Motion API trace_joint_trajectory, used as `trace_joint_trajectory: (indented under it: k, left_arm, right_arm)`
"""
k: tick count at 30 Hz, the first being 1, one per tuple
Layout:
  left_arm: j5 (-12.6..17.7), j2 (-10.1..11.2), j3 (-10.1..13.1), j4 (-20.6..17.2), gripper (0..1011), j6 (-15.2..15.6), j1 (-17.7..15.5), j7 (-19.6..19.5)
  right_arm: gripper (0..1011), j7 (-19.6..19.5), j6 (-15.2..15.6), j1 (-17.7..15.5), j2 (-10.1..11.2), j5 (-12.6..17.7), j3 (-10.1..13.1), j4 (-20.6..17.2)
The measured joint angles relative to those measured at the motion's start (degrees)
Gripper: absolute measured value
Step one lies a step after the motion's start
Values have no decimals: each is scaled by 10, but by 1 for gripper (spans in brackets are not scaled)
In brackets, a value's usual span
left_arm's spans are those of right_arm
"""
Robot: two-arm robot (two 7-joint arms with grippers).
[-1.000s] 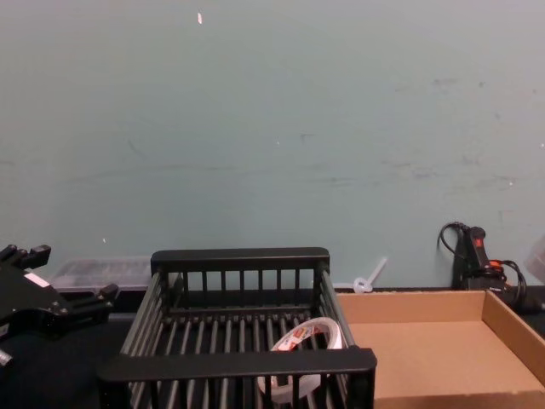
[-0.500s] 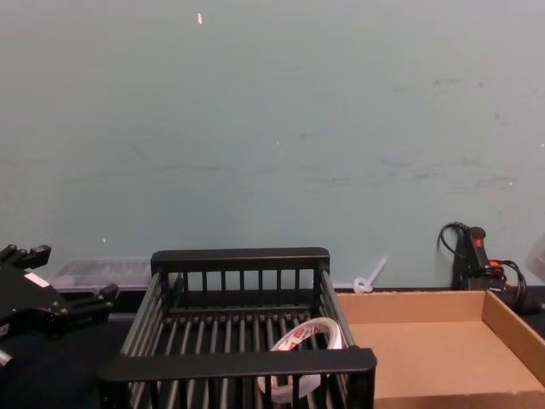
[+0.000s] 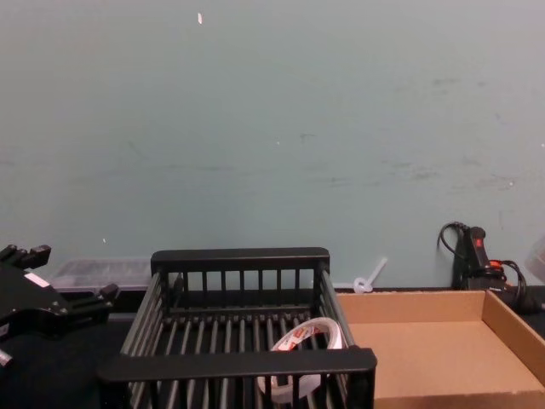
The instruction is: Pick up the white tape and place it into the black box , Pick up the silver tape and place it into the brown box.
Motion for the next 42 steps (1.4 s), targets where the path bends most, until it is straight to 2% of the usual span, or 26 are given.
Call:
trace_joint_trajectory:
  k: [2,3,6,28,36,42]
  left_arm:
    - [0,0,0,0,1001,0,0,0]
    - [0,0,0,0,1001,0,0,0]
    - [0,0,0,0,1001,0,0,0]
    - [0,0,0,0,1001,0,0,0]
    - [0,0,0,0,1001,0,0,0]
    - [0,0,0,0,1001,0,0,0]
  right_arm:
    - [270,0,0,0,0,0,0,0]
    - [208,0,0,0,0,0,0,0]
    - [161,0,0,0,0,0,0,0]
    - [161,1,-1,-1,0,2,2,-1]
    - [161,-6,-9,-10,0,23,25,-15]
    - [161,-32,-18,-9,-9,36,52,-21]
